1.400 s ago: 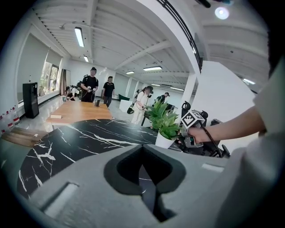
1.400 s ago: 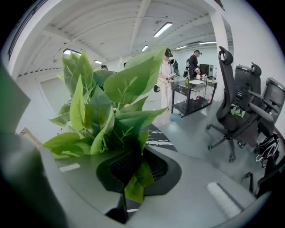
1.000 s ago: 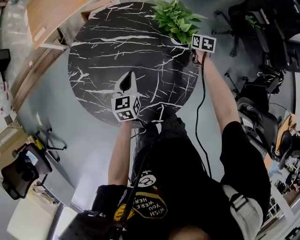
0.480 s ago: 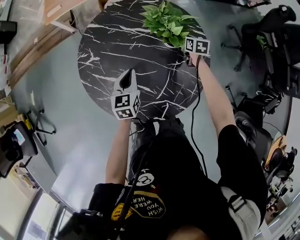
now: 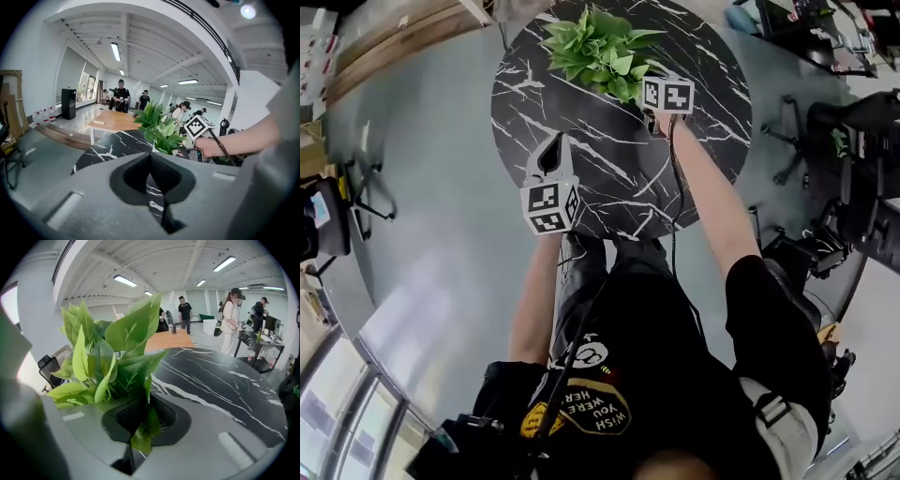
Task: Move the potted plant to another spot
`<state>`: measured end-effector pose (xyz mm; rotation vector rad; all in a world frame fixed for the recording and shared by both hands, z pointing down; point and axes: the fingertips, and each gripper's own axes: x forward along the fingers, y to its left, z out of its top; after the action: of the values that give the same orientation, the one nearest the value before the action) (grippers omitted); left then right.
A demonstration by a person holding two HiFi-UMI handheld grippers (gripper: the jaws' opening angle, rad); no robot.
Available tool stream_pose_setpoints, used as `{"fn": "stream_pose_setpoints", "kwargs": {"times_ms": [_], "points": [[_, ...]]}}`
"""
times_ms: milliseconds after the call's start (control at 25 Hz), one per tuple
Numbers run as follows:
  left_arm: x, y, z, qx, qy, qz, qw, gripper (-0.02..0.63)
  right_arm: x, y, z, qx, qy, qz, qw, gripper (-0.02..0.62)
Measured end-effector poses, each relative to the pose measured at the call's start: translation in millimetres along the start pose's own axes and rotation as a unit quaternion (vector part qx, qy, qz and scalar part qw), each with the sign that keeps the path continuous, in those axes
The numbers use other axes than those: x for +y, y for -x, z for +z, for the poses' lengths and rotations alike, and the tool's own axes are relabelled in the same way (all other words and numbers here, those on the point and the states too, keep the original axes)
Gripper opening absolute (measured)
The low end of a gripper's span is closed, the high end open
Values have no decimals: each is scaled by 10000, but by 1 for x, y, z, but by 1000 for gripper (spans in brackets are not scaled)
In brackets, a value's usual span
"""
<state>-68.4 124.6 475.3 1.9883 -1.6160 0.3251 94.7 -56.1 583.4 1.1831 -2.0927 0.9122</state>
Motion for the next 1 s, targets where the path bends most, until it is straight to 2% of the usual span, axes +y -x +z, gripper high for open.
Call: {"fn": "stream_pose_setpoints", "kwargs": {"times_ms": [240, 520, 640, 840, 1000], "points": [[46, 28, 2, -211, 298, 503, 9981, 5, 104, -42, 4, 202, 634, 575, 9961, 28], [90, 56, -3, -318, 573, 921, 9936, 5, 196, -71, -1, 306, 1254, 1077, 9858, 29], [96, 60, -5, -330, 649, 1007, 9923, 5, 210, -75, -2, 286, 1407, 1177, 9826, 32], [93, 60, -5, -327, 657, 1003, 9922, 5, 213, -70, 0, 166, 1377, 1444, 9797, 50], [86, 56, -6, -309, 626, 943, 9931, 5, 209, -63, 3, 77, 1248, 1618, 9789, 124]]}}
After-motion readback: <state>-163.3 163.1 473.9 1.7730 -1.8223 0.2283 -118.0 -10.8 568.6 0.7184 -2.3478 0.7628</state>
